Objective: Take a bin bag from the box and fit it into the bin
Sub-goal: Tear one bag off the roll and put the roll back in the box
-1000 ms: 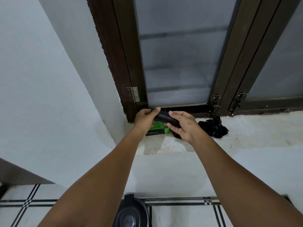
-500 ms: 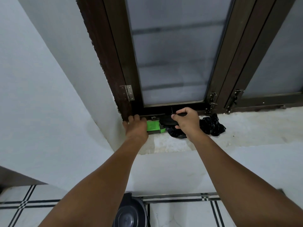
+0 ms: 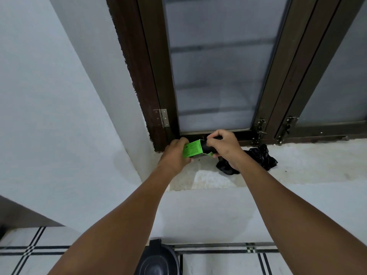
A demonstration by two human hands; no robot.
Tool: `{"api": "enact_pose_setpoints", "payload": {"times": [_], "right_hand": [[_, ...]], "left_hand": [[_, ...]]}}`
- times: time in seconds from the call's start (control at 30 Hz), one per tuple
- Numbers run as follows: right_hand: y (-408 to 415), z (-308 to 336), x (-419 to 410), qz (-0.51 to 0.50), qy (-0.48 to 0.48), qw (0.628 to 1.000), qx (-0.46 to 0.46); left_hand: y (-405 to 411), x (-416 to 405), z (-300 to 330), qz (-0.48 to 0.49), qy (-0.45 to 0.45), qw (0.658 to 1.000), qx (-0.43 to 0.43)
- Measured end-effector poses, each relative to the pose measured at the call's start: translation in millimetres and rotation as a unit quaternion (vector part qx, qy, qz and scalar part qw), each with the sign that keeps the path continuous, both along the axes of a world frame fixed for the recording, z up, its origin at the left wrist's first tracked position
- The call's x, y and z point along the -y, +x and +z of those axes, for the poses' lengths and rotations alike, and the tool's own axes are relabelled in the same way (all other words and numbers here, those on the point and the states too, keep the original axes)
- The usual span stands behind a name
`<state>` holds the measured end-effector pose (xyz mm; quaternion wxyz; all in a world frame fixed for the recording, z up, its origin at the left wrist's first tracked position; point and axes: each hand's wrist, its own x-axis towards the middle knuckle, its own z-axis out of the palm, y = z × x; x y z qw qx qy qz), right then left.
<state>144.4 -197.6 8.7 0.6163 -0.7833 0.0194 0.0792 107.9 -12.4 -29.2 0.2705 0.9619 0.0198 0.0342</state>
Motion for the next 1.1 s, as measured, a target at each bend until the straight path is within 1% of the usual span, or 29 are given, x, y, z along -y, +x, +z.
{"api": "enact_pose_setpoints", "payload": {"times": [0.13, 0.23, 0.37, 0.5, 0.6, 0.7, 0.77, 0.83, 0.97, 1.07, 1.1], "right_hand": [[0.3, 2.9, -6.2, 0.038, 0.001, 0.999, -0.025], [0.6, 1.9, -8.2, 0.037, 0.006, 0.998, -0.041], [-0.5, -3.7, -10.9, -0.006, 0.02, 1.0, -0.001], [2.6, -9.6, -14.4, -0.031, 0.051, 0.998, 0.015], [-1.0, -8.3, -16.3, -0.009, 0.014, 0.999, 0.047], [-3.7, -9.3, -20.2, 0.003, -0.038, 0.997, 0.064], [-0.5, -9.2, -20.8, 0.008, -0.055, 0.997, 0.053], [-1.8, -2.7, -18.8, 0.002, -0.015, 0.999, 0.035], [0.5, -3.4, -9.6, -0.072, 0.09, 0.993, -0.019], [-0.7, -10.3, -5.6, -0.046, 0.178, 0.98, -0.077], [-1.9, -11.6, -5.3, -0.03, 0.192, 0.978, -0.08]], "left_hand": [[-2.3, -5.4, 0.0, 0.003, -0.018, 1.0, 0.014], [-3.4, -10.0, -1.9, 0.023, -0.007, 1.0, 0.017], [-6.0, -13.6, -4.6, 0.057, -0.075, 0.996, -0.001], [-7.1, -12.3, -8.2, 0.068, -0.116, 0.991, -0.01], [-8.8, -7.0, -8.7, 0.092, -0.183, 0.979, 0.001], [-7.8, -2.9, -7.8, 0.099, -0.213, 0.972, 0.011], [-8.4, -3.2, -7.2, 0.107, -0.231, 0.967, 0.007], [-9.5, -5.2, -7.3, 0.119, -0.25, 0.961, 0.007], [-13.5, -4.3, -5.2, 0.12, -0.307, 0.944, -0.001], [-13.9, -4.3, -4.3, 0.125, -0.324, 0.938, 0.002], [-14.4, -3.5, -3.6, 0.129, -0.326, 0.936, 0.004]]}}
